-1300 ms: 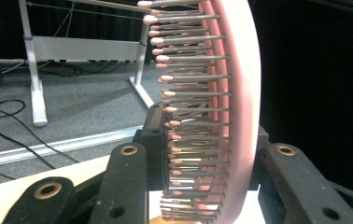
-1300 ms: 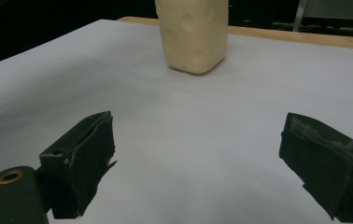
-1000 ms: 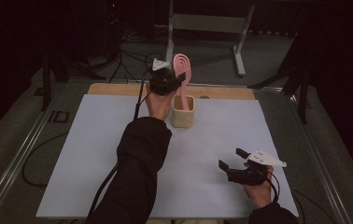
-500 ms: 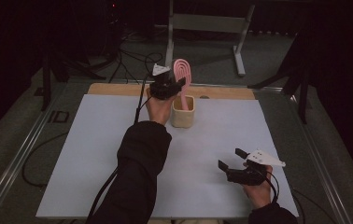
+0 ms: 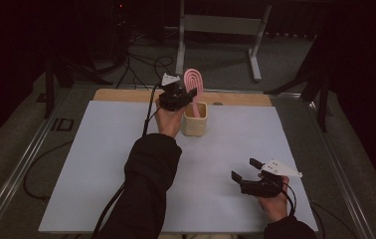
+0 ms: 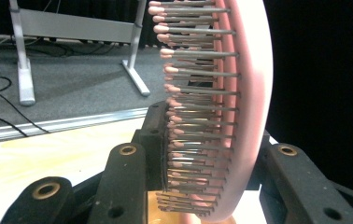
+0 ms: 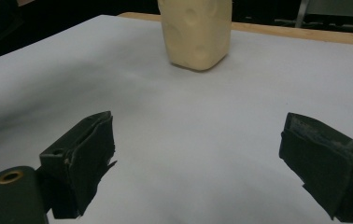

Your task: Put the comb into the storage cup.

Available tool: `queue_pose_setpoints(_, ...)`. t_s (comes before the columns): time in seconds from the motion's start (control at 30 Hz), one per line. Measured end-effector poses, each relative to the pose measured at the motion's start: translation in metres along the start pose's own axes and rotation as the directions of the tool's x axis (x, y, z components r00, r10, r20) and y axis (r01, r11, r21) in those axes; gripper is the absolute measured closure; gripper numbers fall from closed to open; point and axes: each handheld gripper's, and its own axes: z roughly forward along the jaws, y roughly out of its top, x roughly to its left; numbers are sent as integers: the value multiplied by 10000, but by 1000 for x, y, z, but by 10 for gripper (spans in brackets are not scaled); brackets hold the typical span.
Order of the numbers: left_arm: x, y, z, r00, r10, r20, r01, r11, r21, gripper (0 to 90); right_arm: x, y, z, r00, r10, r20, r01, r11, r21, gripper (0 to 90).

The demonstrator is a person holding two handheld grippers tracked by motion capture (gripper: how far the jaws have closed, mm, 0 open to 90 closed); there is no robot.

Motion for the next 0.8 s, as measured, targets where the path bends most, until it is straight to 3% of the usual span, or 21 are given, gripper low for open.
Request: queue_pose_setpoints(0.8,0,-15,6,9999,-126,8,125,9991,409,639,0,-1,1,10000,-10,-8,10,10000,42,101)
